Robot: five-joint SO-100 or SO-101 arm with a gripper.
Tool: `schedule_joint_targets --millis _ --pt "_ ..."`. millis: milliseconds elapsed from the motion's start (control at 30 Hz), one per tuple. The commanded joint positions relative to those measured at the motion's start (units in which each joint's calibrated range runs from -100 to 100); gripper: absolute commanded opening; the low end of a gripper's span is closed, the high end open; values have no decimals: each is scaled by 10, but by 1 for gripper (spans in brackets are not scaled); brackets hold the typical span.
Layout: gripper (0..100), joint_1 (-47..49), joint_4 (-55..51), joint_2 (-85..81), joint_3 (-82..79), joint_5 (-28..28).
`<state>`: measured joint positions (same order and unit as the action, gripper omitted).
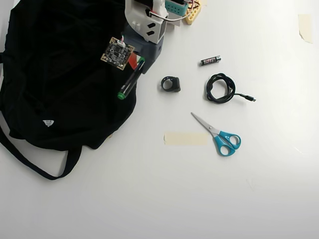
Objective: Put the green marker into the black bag
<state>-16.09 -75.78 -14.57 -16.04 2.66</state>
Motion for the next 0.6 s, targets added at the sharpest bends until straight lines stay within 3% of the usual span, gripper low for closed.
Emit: schedule_joint_targets --millis 0,400,567 --pt "2 -42 8 -25 11 -3" --pt "2 -155 32 -24 14 0" --pt "2 -230 100 -14 5 4"
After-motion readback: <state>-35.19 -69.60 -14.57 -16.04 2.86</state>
